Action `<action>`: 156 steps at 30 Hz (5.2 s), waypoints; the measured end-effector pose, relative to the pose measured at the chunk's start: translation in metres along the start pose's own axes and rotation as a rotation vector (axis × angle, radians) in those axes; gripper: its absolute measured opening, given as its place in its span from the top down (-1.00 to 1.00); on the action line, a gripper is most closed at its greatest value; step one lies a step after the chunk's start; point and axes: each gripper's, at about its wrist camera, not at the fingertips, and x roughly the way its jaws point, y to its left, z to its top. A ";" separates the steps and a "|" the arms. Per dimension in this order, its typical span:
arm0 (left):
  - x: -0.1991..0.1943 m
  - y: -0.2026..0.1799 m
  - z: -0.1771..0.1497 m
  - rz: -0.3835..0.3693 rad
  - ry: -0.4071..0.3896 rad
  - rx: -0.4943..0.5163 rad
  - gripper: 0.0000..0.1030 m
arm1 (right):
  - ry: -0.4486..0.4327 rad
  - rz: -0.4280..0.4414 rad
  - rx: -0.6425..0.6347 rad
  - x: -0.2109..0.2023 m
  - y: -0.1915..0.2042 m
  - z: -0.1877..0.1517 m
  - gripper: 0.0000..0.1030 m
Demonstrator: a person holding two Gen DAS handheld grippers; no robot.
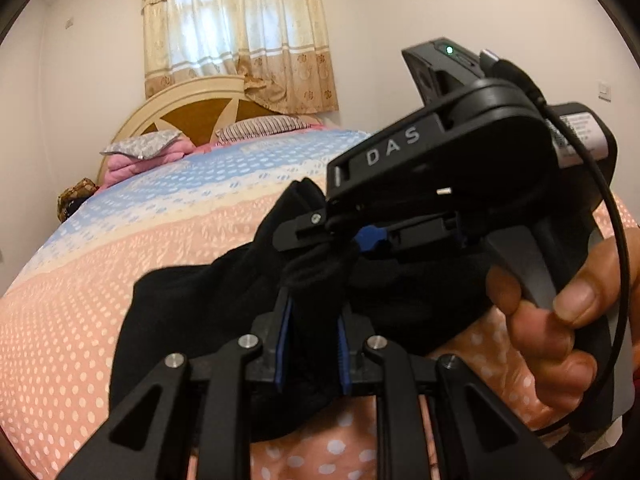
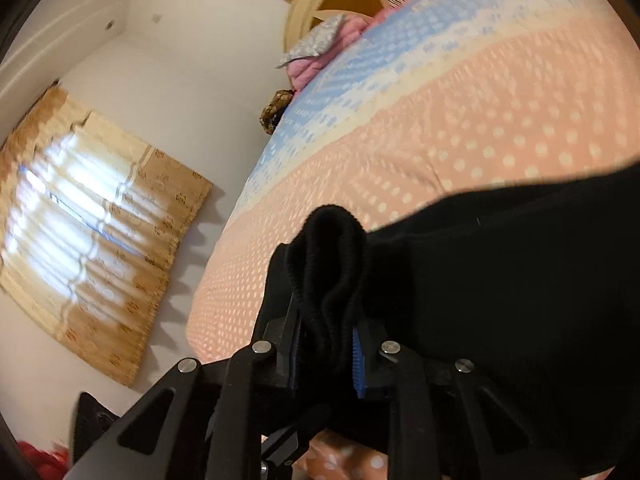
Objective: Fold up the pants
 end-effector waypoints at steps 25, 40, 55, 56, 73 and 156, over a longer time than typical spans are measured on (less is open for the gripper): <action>0.048 -0.123 0.038 -0.215 0.028 0.118 0.58 | -0.037 -0.182 -0.078 -0.134 -0.095 0.038 0.62; 0.024 -0.094 0.041 -0.335 0.025 0.163 -0.47 | -0.075 -0.155 0.175 -0.164 -0.152 0.024 0.57; 0.028 -0.011 0.008 -0.070 0.084 0.041 -0.48 | 0.002 -0.520 -0.262 -0.134 -0.041 -0.049 0.63; 0.033 -0.013 0.003 -0.071 0.109 0.049 -0.48 | 0.003 -0.511 -0.216 -0.141 -0.054 -0.050 0.71; 0.020 0.081 0.012 0.040 0.117 -0.298 -0.80 | -0.034 -0.217 -0.454 -0.092 0.065 0.000 0.88; 0.063 0.020 0.011 0.124 0.297 -0.217 -0.42 | -0.200 -0.652 -0.108 -0.155 -0.052 -0.047 0.94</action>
